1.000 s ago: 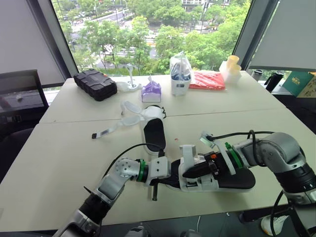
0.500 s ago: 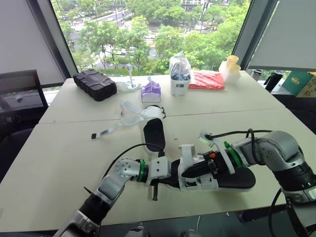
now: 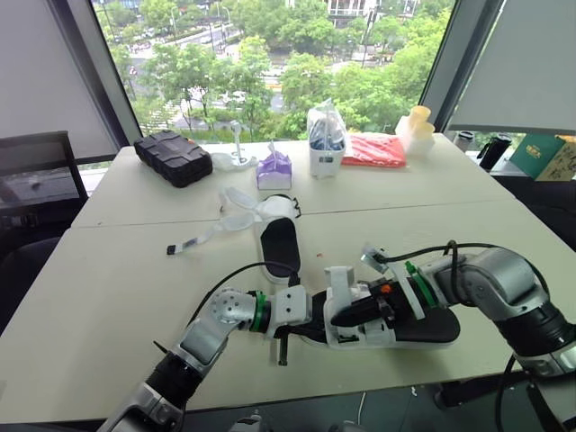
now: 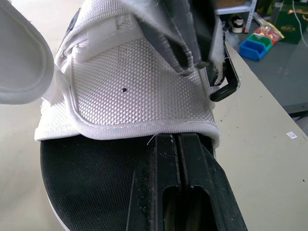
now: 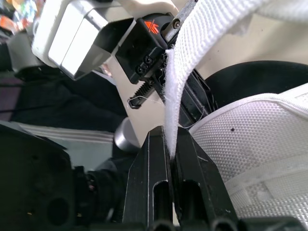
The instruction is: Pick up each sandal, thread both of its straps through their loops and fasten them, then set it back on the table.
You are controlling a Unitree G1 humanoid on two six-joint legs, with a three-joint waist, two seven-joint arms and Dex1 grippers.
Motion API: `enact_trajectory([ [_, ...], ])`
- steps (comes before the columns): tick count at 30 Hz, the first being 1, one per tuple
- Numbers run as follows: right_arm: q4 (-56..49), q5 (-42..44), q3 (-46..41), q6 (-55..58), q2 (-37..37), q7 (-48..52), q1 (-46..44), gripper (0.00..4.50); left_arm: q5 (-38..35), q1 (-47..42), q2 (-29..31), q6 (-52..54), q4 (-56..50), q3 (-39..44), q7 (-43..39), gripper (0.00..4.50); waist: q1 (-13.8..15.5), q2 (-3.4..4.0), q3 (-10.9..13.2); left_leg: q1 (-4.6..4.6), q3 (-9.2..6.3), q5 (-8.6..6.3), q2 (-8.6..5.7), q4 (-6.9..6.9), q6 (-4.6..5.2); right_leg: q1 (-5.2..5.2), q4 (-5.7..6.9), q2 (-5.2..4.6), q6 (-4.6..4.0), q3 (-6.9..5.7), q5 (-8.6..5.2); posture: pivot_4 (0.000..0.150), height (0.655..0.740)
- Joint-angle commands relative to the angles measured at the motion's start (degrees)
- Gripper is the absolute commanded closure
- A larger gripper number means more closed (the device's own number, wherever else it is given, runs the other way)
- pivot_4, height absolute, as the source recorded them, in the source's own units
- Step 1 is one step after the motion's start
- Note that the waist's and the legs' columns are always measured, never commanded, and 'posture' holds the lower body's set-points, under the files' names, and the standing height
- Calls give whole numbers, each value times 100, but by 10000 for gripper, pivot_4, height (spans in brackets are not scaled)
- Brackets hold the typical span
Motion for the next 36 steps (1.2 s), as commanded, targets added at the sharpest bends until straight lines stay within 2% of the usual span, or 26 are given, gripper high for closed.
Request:
enact_trajectory([
  [1,420,-741,360,-684,158,-212,99,44641,349,106,28,79,316,-351,33,45000,0,-8,-11,4,0,0,1,0,0,2,0,1,0,0,0,1500,7400],
  [6,521,-1189,491,-1376,123,107,87,44641,346,109,17,81,308,-362,38,45000,-6,-11,-15,31,3,-2,3,1,-5,27,0,0,0,0,0,1500,7400],
  [13,-311,-983,400,-1435,-223,732,298,44641,351,121,55,79,297,-344,28,45000,7,-8,-13,57,3,-5,10,-14,-9,53,-4,-6,34,1,-24,1500,7400],
  [18,-846,-1118,592,-1544,-491,936,513,44641,336,170,147,69,241,-315,-29,45000,35,-6,-15,-20,4,1,1,-12,8,-22,-5,-11,27,-6,-10,1500,7400],
  [22,-839,-1479,725,-1702,-361,632,692,44641,341,176,179,64,237,-329,-38,45000,25,-8,-16,-24,4,-7,-3,-13,7,-16,-6,-17,20,-6,-12,1500,7400],
  [23,-810,-1609,797,-1822,-398,636,756,40427,344,158,165,59,259,-333,-24,45000,23,-8,-16,-24,4,-8,-3,-14,7,-11,-6,-17,19,-6,-12,1500,7400],
  [25,-775,-1773,856,-2005,-458,679,845,35987,349,119,134,59,293,-338,1,45000,22,-9,-17,-22,3,-10,-2,-14,3,-10,-6,-17,19,-8,-13,1500,7400],
  [32,-979,-1389,255,-1613,-448,716,700,1884,345,180,177,38,243,-369,9,45000,18,-12,-19,-14,2,-13,-2,-6,-2,-6,-7,-15,21,-10,-14,1500,7400],
  [33,-1015,-1227,110,-1394,-388,652,630,328,343,191,185,38,233,-369,10,45000,18,-12,-18,-15,1,-9,-1,-7,4,-5,-6,-15,21,-9,-14,1500,7400],
  [36,-1100,-595,-381,-675,-181,485,472,328,343,175,188,37,244,-369,11,45000,22,-10,-17,-20,1,-7,-1,-7,7,-5,-4,-15,20,-8,-13,1500,7400],
])
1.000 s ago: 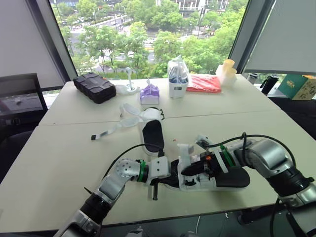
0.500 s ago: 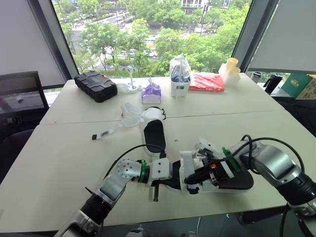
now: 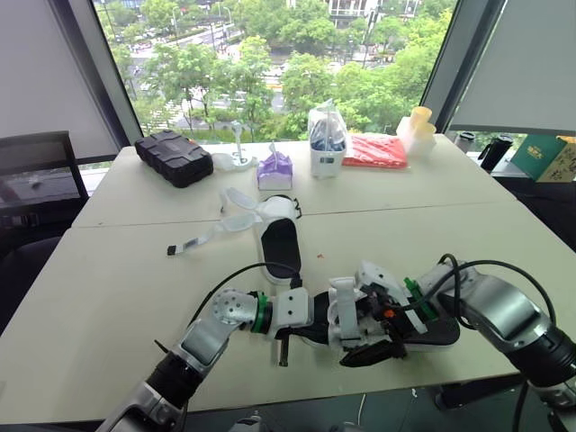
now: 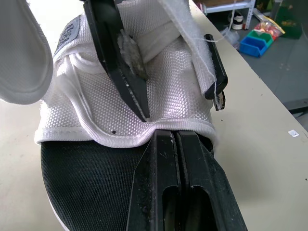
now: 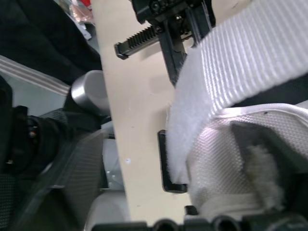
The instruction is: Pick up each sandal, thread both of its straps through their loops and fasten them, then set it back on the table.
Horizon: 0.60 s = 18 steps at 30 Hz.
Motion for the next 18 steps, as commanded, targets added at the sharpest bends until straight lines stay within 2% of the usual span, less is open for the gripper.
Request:
enact_trajectory([
  [1,-133,642,-600,742,145,-194,-196,328,308,165,133,149,313,-268,-20,45000,7,0,1,-2,0,0,0,0,1,-2,0,0,0,0,0,1500,7400],
  [7,-20,1232,-1027,1564,435,-544,-426,328,318,139,121,149,327,-268,-6,45000,5,3,2,-9,0,0,0,-2,1,-6,-2,-2,-1,0,0,1500,7400],
  [8,-21,1268,-1039,1606,454,-584,-435,2589,319,135,121,148,334,-267,-6,45000,5,3,2,-9,0,0,0,-2,1,-6,-2,-3,-1,1,0,1500,7400],
  [10,-31,1349,-1064,1665,488,-648,-436,8266,321,127,121,147,345,-266,-5,45000,3,3,3,-10,0,0,0,-2,1,-6,-2,-3,-1,0,0,1500,7400],
  [17,-40,1567,-1135,1782,528,-815,-442,43736,318,132,135,141,353,-268,-14,45000,1,5,3,-10,0,0,0,-3,1,-7,-2,-3,-1,0,0,1500,7400],
  [18,-36,1590,-1144,1793,529,-831,-447,44489,317,134,137,141,351,-268,-16,45000,1,5,3,-10,0,0,0,-3,1,-7,-2,-3,-1,0,0,1500,7400],
])
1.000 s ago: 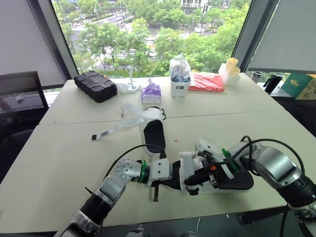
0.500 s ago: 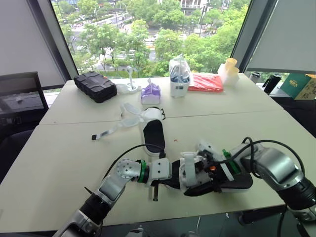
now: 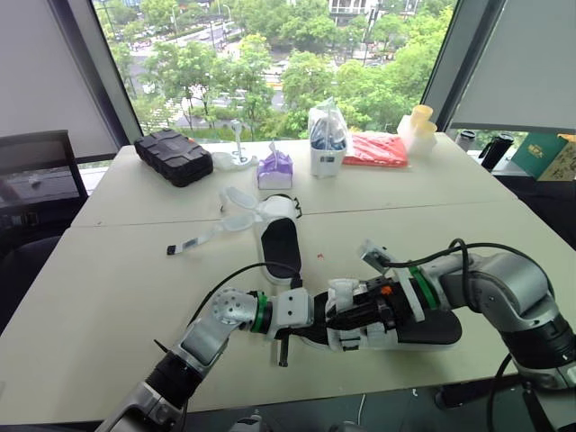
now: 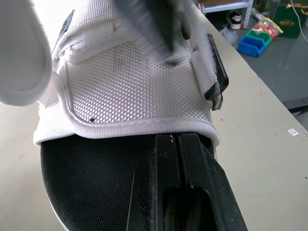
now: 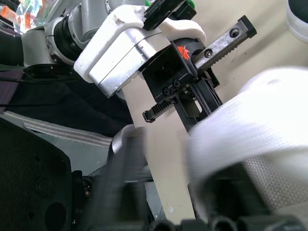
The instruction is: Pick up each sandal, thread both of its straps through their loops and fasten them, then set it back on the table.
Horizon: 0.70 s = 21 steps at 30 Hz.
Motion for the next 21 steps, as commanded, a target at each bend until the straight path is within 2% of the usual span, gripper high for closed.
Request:
enact_trajectory([
  [1,-58,221,-218,34,18,-36,-115,44489,320,162,129,149,354,-265,-4,45000,0,0,0,0,0,0,0,0,0,0,0,0,0,0,0,1500,7400],
  [7,-179,155,-73,-104,-114,-64,60,44489,320,176,143,143,361,-271,-28,45000,1,0,0,0,0,0,0,0,0,-1,0,0,0,0,0,1500,7400],
  [12,-150,-643,464,-1084,-194,-217,680,44489,324,171,114,127,374,-289,-13,45000,-7,-2,-1,0,0,0,0,-1,0,1,-3,0,1,-2,0,1500,7400],
  [20,84,-833,428,-1450,-210,-168,769,44489,301,258,154,164,279,-316,3,45000,-13,-10,-7,16,1,-7,4,1,-13,11,-1,3,1,-2,0,1500,7400],
  [21,75,-800,399,-1425,-222,-147,745,41957,300,261,149,166,276,-323,4,45000,-13,-11,-7,16,1,-7,4,1,-12,9,-2,3,1,-2,0,1500,7400],
])
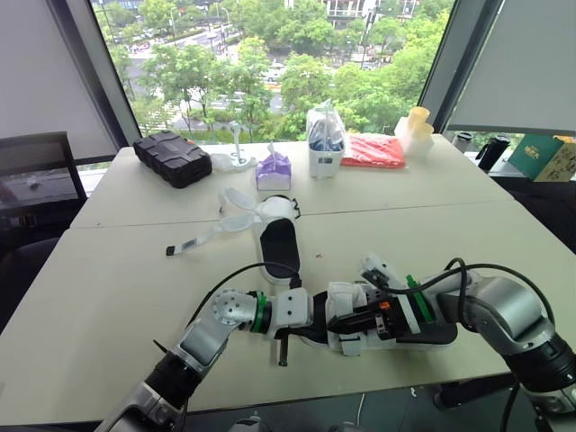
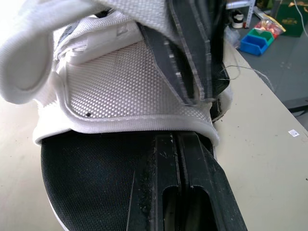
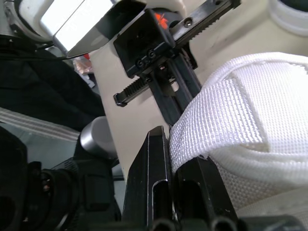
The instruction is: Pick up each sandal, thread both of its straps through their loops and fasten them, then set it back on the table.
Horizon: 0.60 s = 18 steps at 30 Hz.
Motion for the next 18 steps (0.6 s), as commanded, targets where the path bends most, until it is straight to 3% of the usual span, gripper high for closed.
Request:
enact_trajectory([
  [1,99,-25,-23,79,-75,18,1,39105,300,219,116,181,291,-313,-52,45000,1,-1,0,0,0,2,0,0,3,-3,0,0,0,0,0,1500,7400],
  [2,63,44,-67,119,-115,82,-15,36571,301,217,106,178,298,-321,-49,45000,6,-1,0,-1,0,5,0,0,8,-3,0,0,0,0,0,1500,7400],
  [8,-362,504,-539,375,-588,386,-46,7135,300,227,77,156,291,-361,-51,45000,29,10,6,-14,0,7,-1,-2,12,-6,-2,-2,0,-1,0,1500,7400],
  [10,-548,718,-769,476,-850,494,23,376,296,230,75,156,289,-362,-56,45000,30,9,7,-18,0,6,-2,-1,12,-8,-4,-4,0,-1,0,1500,7400],
  [18,-1027,1427,-2124,830,-1784,619,737,376,269,216,78,129,375,-333,-72,45000,33,14,10,-20,1,3,-2,-7,13,-8,-9,-10,2,-4,-3,1500,7400],
])
